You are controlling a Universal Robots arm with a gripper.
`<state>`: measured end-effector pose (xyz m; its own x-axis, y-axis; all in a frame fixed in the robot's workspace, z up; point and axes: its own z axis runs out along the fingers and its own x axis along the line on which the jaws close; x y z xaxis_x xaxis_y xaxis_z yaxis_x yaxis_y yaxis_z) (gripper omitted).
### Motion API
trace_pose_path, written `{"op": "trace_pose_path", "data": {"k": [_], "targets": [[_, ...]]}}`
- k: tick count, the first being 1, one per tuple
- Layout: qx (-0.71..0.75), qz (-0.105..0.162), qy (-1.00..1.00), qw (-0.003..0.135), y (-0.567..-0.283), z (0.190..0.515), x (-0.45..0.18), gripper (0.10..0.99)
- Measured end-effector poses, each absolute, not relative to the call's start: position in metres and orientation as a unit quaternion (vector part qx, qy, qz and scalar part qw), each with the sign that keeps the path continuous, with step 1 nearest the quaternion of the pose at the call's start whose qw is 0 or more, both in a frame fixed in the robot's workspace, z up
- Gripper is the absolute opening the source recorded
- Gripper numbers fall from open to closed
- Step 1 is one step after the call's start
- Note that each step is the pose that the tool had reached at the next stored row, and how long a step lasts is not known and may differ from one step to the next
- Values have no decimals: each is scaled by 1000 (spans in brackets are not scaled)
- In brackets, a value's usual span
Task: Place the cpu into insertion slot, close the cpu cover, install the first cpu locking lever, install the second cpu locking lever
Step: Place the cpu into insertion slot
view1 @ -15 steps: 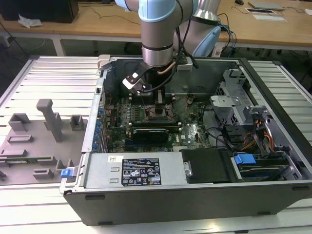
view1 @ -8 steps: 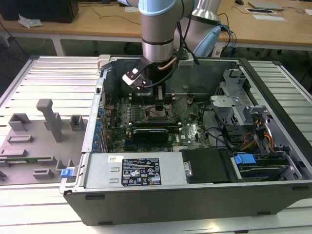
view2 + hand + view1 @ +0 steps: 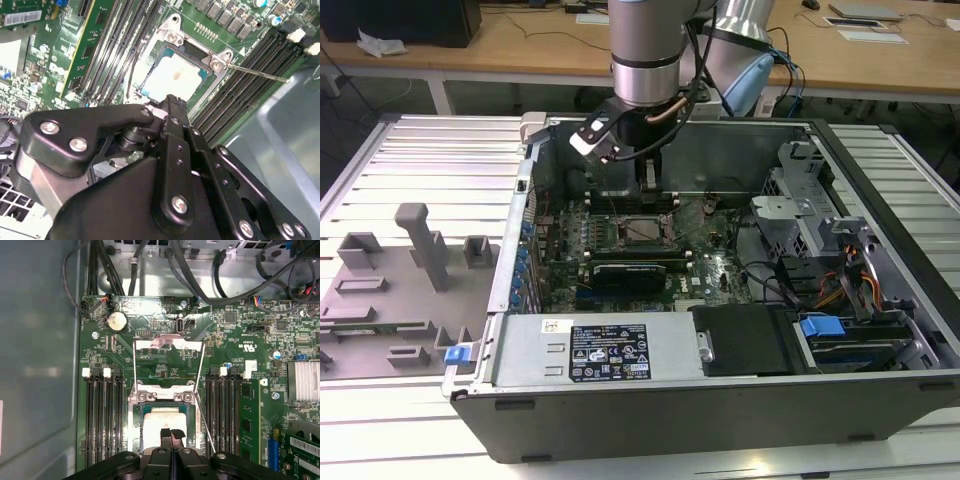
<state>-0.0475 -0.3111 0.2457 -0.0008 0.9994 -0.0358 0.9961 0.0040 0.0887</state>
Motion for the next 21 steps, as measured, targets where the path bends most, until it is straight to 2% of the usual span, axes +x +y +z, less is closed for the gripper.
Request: {"op": "trace_pose_path", "data": {"k": [2, 5, 8, 9, 10, 21], "targets": [[705, 18, 707, 43, -311, 246, -47, 106], [706, 0, 708, 26, -311, 245, -47, 106], [706, 1, 708, 25, -311, 245, -47, 106], [706, 4, 708, 22, -311, 245, -47, 106], [706, 14, 708, 12, -311, 245, -47, 106], [706, 15, 708, 11, -311, 247, -40, 106]]}}
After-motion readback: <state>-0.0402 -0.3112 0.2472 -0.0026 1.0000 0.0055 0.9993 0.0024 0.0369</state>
